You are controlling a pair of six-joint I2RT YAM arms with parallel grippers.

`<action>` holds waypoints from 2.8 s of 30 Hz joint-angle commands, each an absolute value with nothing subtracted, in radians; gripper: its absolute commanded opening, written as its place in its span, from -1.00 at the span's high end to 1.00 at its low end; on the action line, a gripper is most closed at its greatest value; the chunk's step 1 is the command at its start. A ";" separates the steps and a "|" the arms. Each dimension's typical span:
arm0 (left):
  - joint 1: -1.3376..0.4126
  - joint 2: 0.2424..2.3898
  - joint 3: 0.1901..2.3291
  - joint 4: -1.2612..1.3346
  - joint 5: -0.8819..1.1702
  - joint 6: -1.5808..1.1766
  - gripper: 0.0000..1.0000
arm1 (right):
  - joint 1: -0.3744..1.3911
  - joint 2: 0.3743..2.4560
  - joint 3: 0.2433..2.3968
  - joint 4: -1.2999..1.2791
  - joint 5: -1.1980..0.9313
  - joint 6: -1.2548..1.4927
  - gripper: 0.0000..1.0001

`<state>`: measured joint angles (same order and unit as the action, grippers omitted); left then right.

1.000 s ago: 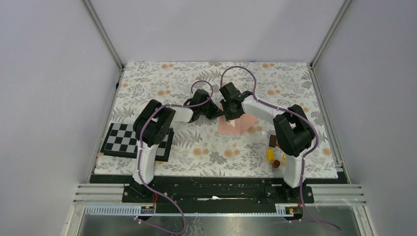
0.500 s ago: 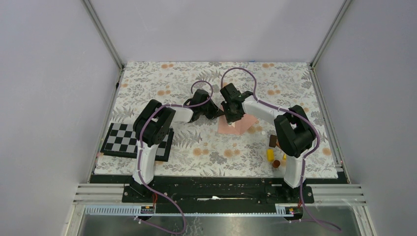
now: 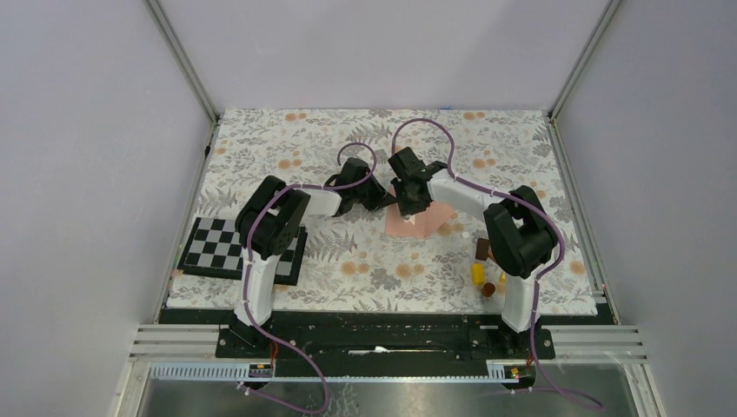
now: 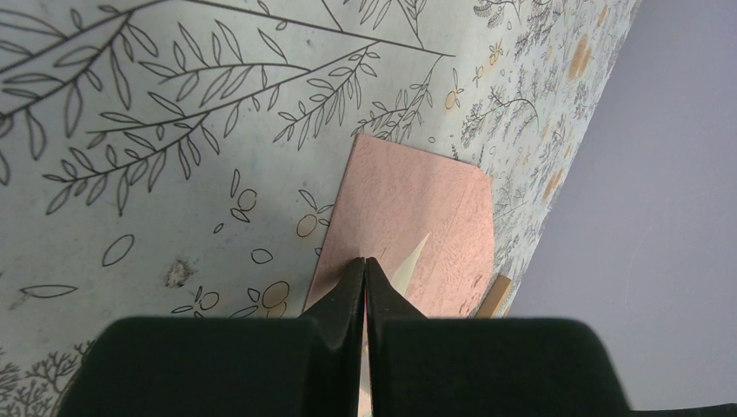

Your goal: Place the letter into the envelope and seal it

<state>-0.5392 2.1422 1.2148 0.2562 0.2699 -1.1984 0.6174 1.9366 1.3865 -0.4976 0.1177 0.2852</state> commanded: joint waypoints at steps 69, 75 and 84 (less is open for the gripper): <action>-0.508 2.195 1.165 0.149 0.157 -1.208 1.00 | 0.607 2.002 1.464 -0.559 0.064 0.281 1.00; -0.508 2.192 1.160 0.149 0.153 -1.210 1.00 | 0.611 1.988 1.444 -0.571 0.066 0.285 1.00; -0.506 2.191 1.160 0.147 0.153 -1.212 1.00 | 0.623 1.968 1.416 -0.592 0.067 0.278 1.00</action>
<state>-0.5327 2.1468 1.2015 0.2779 0.2794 -1.2465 0.6018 1.9957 1.4593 -0.4850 0.0864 0.2741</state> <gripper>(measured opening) 0.001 0.300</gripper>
